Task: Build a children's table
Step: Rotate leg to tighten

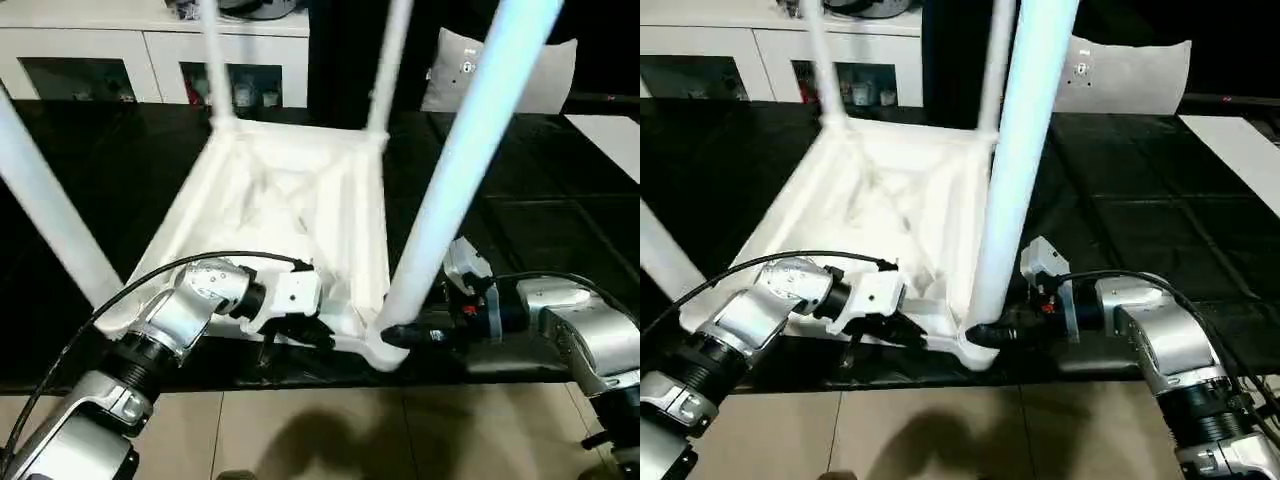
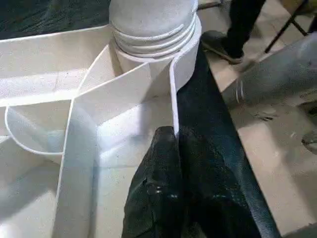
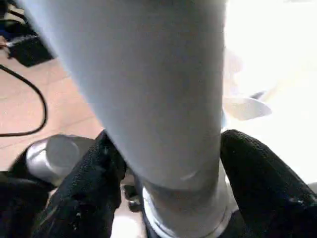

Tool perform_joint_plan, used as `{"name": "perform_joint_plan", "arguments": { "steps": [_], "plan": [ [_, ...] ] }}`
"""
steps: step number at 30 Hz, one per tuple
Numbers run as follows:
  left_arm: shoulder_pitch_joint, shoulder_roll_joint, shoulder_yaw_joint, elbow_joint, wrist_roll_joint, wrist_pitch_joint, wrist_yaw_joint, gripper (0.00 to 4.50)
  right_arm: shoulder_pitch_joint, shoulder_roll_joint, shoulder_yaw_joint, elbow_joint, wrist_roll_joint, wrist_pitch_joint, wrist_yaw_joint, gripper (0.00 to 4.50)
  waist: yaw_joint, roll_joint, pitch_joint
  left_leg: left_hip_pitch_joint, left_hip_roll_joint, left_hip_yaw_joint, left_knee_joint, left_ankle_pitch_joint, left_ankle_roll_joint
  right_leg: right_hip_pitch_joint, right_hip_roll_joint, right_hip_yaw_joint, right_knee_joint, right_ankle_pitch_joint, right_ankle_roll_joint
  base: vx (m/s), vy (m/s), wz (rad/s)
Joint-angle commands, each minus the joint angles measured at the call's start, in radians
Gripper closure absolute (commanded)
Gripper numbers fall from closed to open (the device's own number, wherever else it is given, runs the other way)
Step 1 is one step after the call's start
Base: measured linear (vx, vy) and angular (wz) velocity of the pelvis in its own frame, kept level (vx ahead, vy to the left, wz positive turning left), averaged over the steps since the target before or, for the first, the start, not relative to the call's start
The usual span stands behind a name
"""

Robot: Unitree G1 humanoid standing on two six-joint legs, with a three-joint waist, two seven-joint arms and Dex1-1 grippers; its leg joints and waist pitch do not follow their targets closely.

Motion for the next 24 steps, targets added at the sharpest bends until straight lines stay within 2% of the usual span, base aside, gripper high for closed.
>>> {"name": "perform_joint_plan", "arguments": {
  "steps": [1, 2, 9, 11, 12, 15, 17, 19, 20, 21, 22, 23, 24],
  "plan": [
    [-0.02, -0.007, -0.026, -0.018, 0.009, -0.034, -0.04, 4.5, -0.008, -0.016, 0.019, -0.007, 0.027, 0.021, 0.036, 1.66, -0.006, -0.013, -0.071, -0.016, -0.004, 0.019, -0.063, -0.069, 0.063, 0.079, -0.056, 0.069, -0.072, -0.369, 0.011, 0.0, 0.0, 0.0],
    [-0.021, -0.006, -0.025, -0.015, 0.009, -0.037, -0.041, 4.5, -0.007, -0.016, 0.022, -0.008, 0.03, 0.023, 0.04, 1.86, -0.006, -0.012, -0.071, -0.017, -0.004, 0.018, -0.063, -0.067, 0.063, 0.08, -0.057, 0.069, -0.072, -0.37, 0.013, 0.0, 0.0, 0.0],
    [-0.011, -0.008, -0.016, -0.022, -0.005, -0.005, -0.035, 4.5, 0.0, -0.015, 0.019, -0.02, 0.046, 0.045, 0.043, 2.25, -0.007, -0.009, -0.071, -0.017, -0.004, 0.019, -0.062, -0.069, 0.059, 0.078, -0.055, 0.067, -0.075, -0.375, 0.022, 0.0, 0.0, 0.0],
    [-0.011, -0.032, 0.007, -0.034, -0.014, 0.078, 0.016, 4.5, 0.009, 0.009, -0.004, -0.042, 0.065, 0.074, -0.002, 2.29, -0.007, -0.011, -0.07, -0.017, -0.005, 0.02, -0.062, -0.069, 0.054, 0.079, -0.055, 0.066, -0.077, -0.382, 0.025, 0.0, 0.0, 0.0],
    [-0.011, -0.041, 0.016, -0.041, -0.017, 0.111, 0.039, 4.5, 0.01, 0.029, -0.018, -0.049, 0.069, 0.091, -0.041, 2.31, -0.008, -0.009, -0.07, -0.017, -0.006, 0.019, -0.063, -0.069, 0.051, 0.079, -0.055, 0.066, -0.077, -0.386, 0.026, 0.0, 0.0, 0.0],
    [-0.009, -0.071, 0.04, -0.067, -0.021, 0.21, 0.107, 4.5, 0.002, 0.104, -0.046, -0.05, 0.043, 0.12, -0.198, 2.32, -0.016, -0.009, -0.066, -0.014, -0.014, 0.02, -0.061, -0.1, 0.04, 0.075, -0.051, 0.054, -0.092, -0.451, 0.057, 0.0, 0.0, 0.0],
    [-0.01, -0.105, 0.059, -0.079, -0.015, 0.271, 0.173, 4.5, -0.011, 0.167, -0.063, -0.042, 0.021, 0.15, -0.324, 2.33, -0.027, -0.009, -0.064, -0.018, -0.018, 0.019, -0.059, -0.113, 0.028, 0.075, -0.048, 0.046, -0.1, -0.479, 0.082, 0.0, 0.0, 0.0],
    [-0.022, -0.163, 0.091, -0.079, -0.008, 0.352, 0.281, 4.5, -0.03, 0.245, -0.081, -0.028, -0.021, 0.194, -0.486, 2.34, -0.055, -0.008, -0.062, -0.018, -0.023, 0.018, -0.053, -0.142, 0.017, 0.074, -0.042, 0.029, -0.116, -0.519, 0.116, 0.0, 0.0, 0.0],
    [-0.028, -0.181, 0.098, -0.075, -0.004, 0.374, 0.315, 4.5, -0.036, 0.269, -0.087, -0.021, -0.036, 0.203, -0.534, 2.35, -0.062, -0.007, -0.063, -0.017, -0.025, 0.017, -0.051, -0.152, 0.02, 0.074, -0.042, 0.022, -0.12, -0.527, 0.123, 0.0, 0.0, 0.0],
    [-0.033, -0.195, 0.103, -0.071, 0.002, 0.387, 0.343, 4.5, -0.041, 0.287, -0.091, -0.015, -0.051, 0.205, -0.573, 2.37, -0.075, -0.009, -0.065, -0.026, -0.025, 0.014, -0.049, -0.163, 0.027, 0.083, -0.042, 0.015, -0.123, -0.528, 0.143, 0.0, 0.0, 0.0],
    [-0.039, -0.215, 0.109, -0.061, 0.009, 0.399, 0.38, 4.5, -0.048, 0.313, -0.1, -0.005, -0.067, 0.211, -0.625, 2.39, -0.086, -0.002, -0.069, -0.021, -0.02, 0.011, -0.051, -0.167, 0.034, 0.082, -0.043, 0.016, -0.127, -0.512, 0.139, 0.0, 0.0, 0.0],
    [-0.05, -0.251, 0.112, -0.041, 0.033, 0.41, 0.454, 4.5, -0.062, 0.361, -0.113, 0.015, -0.103, 0.203, -0.727, 2.39, -0.099, -0.001, -0.069, -0.025, -0.016, 0.008, -0.053, -0.165, 0.041, 0.085, -0.045, 0.016, -0.127, -0.492, 0.127, 0.0, 0.0, 0.0],
    [-0.05, -0.251, 0.112, -0.041, 0.033, 0.41, 0.454, 4.5, -0.062, 0.361, -0.113, 0.015, -0.103, 0.203, -0.727, 2.42, -0.103, 0.001, -0.067, -0.022, -0.014, 0.007, -0.054, -0.168, 0.041, 0.081, -0.046, 0.016, -0.13, -0.49, 0.118, 0.0, 0.0, 0.0]
  ]
}}
